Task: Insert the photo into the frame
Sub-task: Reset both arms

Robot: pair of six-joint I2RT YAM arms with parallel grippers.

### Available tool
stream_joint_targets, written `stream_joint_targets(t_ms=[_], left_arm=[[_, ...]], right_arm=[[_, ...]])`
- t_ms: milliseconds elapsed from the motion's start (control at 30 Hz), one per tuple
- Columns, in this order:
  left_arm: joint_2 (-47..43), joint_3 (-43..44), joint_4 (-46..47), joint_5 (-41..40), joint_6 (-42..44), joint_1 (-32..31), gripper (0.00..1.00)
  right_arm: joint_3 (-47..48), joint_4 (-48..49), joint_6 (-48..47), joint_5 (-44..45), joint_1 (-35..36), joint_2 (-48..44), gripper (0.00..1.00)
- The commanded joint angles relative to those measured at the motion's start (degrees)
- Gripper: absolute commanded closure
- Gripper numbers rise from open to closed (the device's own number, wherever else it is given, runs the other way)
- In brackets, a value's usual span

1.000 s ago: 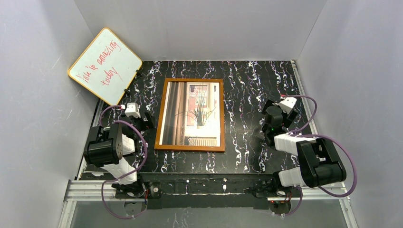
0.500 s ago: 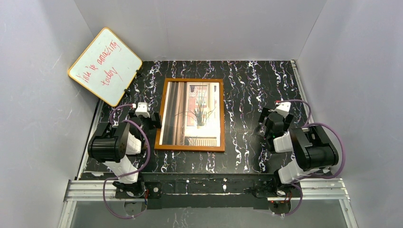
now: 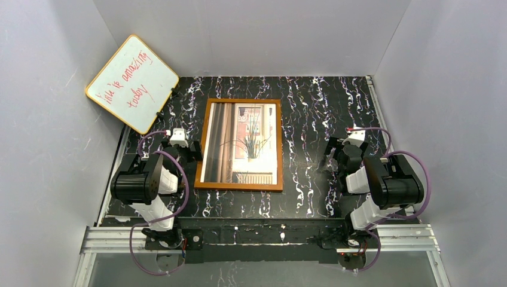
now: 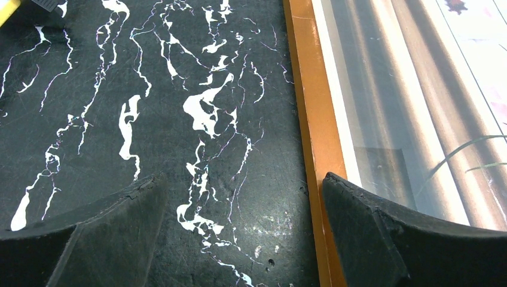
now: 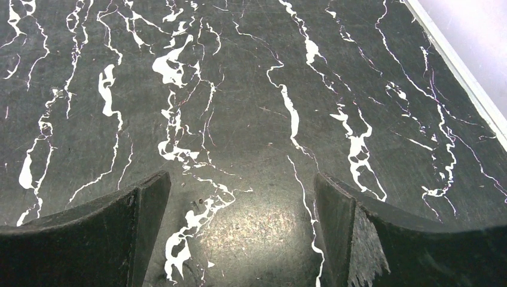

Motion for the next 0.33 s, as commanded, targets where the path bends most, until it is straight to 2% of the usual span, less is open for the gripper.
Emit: stream_joint_targets(t_ms=[0,300], left_arm=[[0.37,0.57,-1.83,-1.96,1.35,-0.01,0.02],[0.01,0.90,-3.15,-4.87,1.89,-1.14,0.02]], right_arm=[[0.41,4.30,-0.18,-0.23,-0.33,-0.05,0.02],[0.45,4.30,-0.25,-0.22,-0.33,-0.05,0.02]])
